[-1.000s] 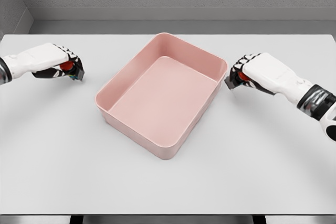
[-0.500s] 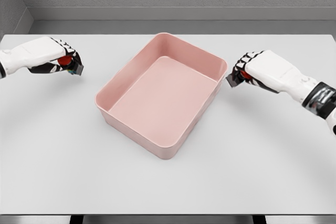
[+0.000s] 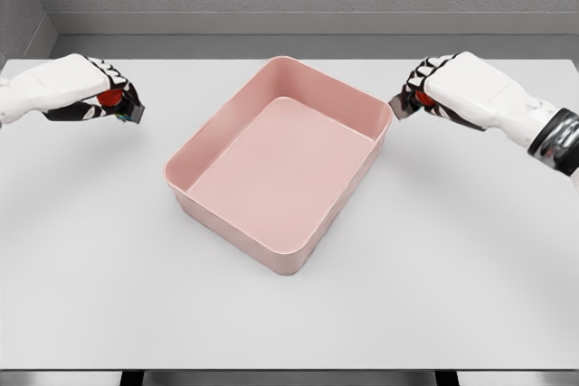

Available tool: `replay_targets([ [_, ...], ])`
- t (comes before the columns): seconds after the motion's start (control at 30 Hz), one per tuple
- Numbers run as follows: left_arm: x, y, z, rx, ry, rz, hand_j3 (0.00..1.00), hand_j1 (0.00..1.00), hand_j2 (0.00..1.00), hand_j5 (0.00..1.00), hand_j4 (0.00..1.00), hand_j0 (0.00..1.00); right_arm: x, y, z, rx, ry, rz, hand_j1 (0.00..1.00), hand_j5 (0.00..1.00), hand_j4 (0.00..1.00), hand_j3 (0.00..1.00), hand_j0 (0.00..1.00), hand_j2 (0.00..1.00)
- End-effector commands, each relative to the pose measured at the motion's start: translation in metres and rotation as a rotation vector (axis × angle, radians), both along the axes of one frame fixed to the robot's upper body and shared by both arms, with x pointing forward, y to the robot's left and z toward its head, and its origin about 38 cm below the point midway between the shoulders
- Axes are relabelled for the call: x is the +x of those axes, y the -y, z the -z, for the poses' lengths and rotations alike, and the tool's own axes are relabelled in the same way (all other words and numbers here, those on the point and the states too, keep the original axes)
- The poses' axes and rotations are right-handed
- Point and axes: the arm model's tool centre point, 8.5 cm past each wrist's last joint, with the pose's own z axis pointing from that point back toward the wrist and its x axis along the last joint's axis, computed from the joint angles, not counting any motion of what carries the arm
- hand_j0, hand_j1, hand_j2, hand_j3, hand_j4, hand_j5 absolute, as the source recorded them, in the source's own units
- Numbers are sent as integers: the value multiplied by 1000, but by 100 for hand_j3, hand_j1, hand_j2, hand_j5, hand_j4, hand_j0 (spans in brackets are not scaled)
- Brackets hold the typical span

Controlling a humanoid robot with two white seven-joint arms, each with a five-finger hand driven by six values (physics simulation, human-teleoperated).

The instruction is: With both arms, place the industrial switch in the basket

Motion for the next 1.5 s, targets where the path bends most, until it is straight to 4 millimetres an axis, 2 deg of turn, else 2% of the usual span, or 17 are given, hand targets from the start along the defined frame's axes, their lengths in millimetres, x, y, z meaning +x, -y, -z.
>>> replay_targets([
  [0.0,-1,5,-4,-12,9,15,56,56,56,56,56,56,0,-2,2,2,-12,-5,40,40,40,40,40,40],
  [0.13,-5,18,-10,-28,21,54,56,56,56,56,56,56,4,-18,0,0,-18,-29,40,40,40,40,40,40],
  [0.17,-6,20,-10,-29,23,62,56,56,56,56,56,56,8,-33,-5,9,-10,-53,40,40,40,40,40,40],
  [0.37,-9,30,-14,-34,33,93,56,56,56,56,56,56,12,-71,0,7,-32,-106,40,40,40,40,40,40],
  [0.5,-11,34,-16,-36,40,106,56,56,56,56,56,56,11,-91,6,3,-41,-134,40,40,40,40,40,40],
  [0.57,-12,36,-17,-37,42,112,56,56,56,56,56,56,11,-93,5,0,-38,-139,41,41,41,41,41,41],
  [0.6,-14,42,-19,-39,47,132,56,56,56,56,56,56,11,-96,4,9,-34,-148,62,62,62,62,62,62],
  [0.63,-16,44,-20,-38,50,141,56,56,56,56,56,56,10,-102,1,32,-24,-165,89,89,89,89,89,89],
  [0.67,-16,45,-22,-41,56,146,56,56,56,56,56,56,9,-105,1,37,-23,-180,100,100,100,100,100,100],
  [0.7,-17,47,-23,-42,59,151,56,56,56,56,56,56,7,-107,2,28,-21,-205,100,100,100,100,100,100],
  [1.03,-28,66,-34,-45,86,222,56,56,56,56,56,56,7,-105,2,22,-23,-204,100,100,100,100,100,100],
  [1.2,-38,79,-40,-46,104,270,56,56,56,56,56,56,9,-87,-1,-7,-14,-171,100,100,100,100,100,100],
  [1.33,-47,90,-45,-48,119,313,56,56,56,56,56,56,12,-49,-20,-14,42,-112,100,100,100,100,100,100],
  [1.47,-56,103,-46,-57,124,359,56,56,56,56,56,56,0,-12,-9,-17,29,-67,100,100,100,100,100,100],
])
